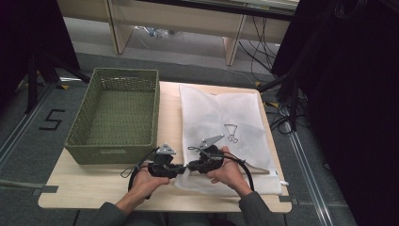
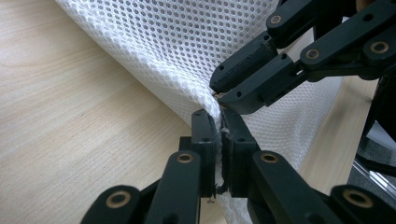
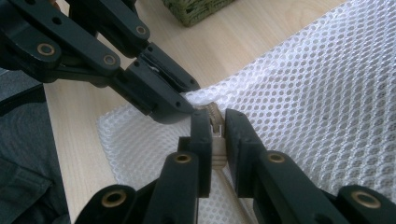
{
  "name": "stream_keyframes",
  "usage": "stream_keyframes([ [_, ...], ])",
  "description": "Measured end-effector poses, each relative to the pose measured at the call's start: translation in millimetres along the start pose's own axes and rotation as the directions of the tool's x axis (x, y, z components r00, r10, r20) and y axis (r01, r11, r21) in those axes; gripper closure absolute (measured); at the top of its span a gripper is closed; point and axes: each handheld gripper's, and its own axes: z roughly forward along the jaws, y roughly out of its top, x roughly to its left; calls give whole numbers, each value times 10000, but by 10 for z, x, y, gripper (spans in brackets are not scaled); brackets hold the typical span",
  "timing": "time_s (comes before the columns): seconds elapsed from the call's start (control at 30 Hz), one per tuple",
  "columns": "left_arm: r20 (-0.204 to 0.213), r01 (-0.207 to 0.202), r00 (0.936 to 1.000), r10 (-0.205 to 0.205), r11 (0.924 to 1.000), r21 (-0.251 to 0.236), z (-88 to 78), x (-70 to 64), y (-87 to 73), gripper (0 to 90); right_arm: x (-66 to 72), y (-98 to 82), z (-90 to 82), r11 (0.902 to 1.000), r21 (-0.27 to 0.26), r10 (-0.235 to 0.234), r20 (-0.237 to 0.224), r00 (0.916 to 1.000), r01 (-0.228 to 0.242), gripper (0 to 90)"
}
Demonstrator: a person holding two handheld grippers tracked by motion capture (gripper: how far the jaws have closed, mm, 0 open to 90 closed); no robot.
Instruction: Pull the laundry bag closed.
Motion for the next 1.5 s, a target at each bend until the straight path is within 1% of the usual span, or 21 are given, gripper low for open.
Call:
stream_keyframes([
  [0.03, -11, 0, 10000, 0, 10000, 4, -1, 2, -1, 848, -4, 0, 3, 9999, 21, -111, 6, 9999, 111, 829],
  [0.1, -25, 25, 10000, -25, 10000, -30, -4, 4, -5, 849, -3, -5, 5, 10000, 5, 22, -37, 10000, -22, 829],
  [0.33, -48, 41, 10000, -41, 10000, -11, -6, -1, -7, 849, -9, -14, 3, 10000, 43, 34, -82, 10000, -34, 829],
  [0.37, -141, -48, 9999, 48, 10000, -8, -8, 2, -2, 849, -10, -15, 2, 10000, 48, 23, -82, 10000, -23, 829],
  [0.53, -255, -179, 9995, 180, 9998, 46, -5, -17, 5, 852, -5, -15, -4, 9999, 149, 37, -37, 10000, -36, 829],
  [0.57, -250, -185, 9995, 187, 9998, 53, -7, -18, 4, 853, -8, -18, -3, 9997, 250, -18, 38, 10000, 17, 829],
  [0.63, -301, -235, 9993, 236, 9997, 50, -12, -23, 3, 853, -5, -22, -5, 9997, 250, 39, 13, 10000, -40, 829],
  [0.67, -313, -263, 9992, 266, 9996, 73, -16, -26, 4, 854, 20, -21, -12, 9988, 412, 247, 147, 9996, -253, 829],
  [0.73, -370, -288, 9989, 291, 9996, 69, -27, -34, 2, 855, 2, -17, -8, 9992, 371, -126, 120, 9998, 121, 829],
  [0.77, -352, -276, 9990, 278, 9996, 54, -32, -34, 1, 855, 10, -18, -11, 9986, 519, -121, 251, 9996, 108, 829],
  [0.83, -346, -273, 9990, 275, 9996, 76, -35, -33, -3, 855, 15, -25, -10, 9987, 510, 23, 205, 9998, -34, 829],
  [0.93, -335, -330, 9989, 333, 9994, 103, -33, -40, -5, 856, 19, -27, -14, 9983, 590, -15, 251, 9997, 1, 829],
  [0.97, -318, -314, 9990, 317, 9995, 105, -34, -43, -6, 856, 50, -32, -27, 9965, 715, 406, 301, 9987, -426, 829],
  [1.03, -320, -315, 9990, 318, 9994, 119, -38, -43, -5, 856, 41, -43, -28, 9970, 686, 344, 273, 9990, -362, 829],
  [1.07, -304, -308, 9991, 312, 9994, 126, -38, -41, -5, 856, 17, -50, -23, 9980, 601, 168, 213, 9996, -180, 829],
  [1.27, -309, -356, 9989, 360, 9993, 114, -60, -48, 0, 857, 18, -61, -38, 9980, 608, 146, 190, 9997, -157, 829],
  [1.3, -316, -350, 9989, 353, 9993, 92, -60, -52, -1, 857, 14, -64, -42, 9979, 631, 161, 150, 9998, -170, 829],
  [1.33, -318, -347, 9989, 350, 9994, 81, -63, -53, 0, 857, 32, -68, -49, 9961, 714, 498, 168, 9986, -509, 828],
  [1.37, -300, -342, 9990, 344, 9994, 82, -65, -54, 2, 857, 28, -72, -49, 9966, 691, 440, 174, 9989, -451, 828],
  [1.43, -326, -334, 9989, 335, 9994, 38, -78, -52, 5, 858, 18, -69, -48, 9967, 807, 25, 231, 9997, -44, 828],
  [1.5, -354, -330, 9988, 330, 9995, 11, -102, -41, 10, 858, 21, -76, -56, 9963, 854, 76, 279, 9996, -99, 828],
])
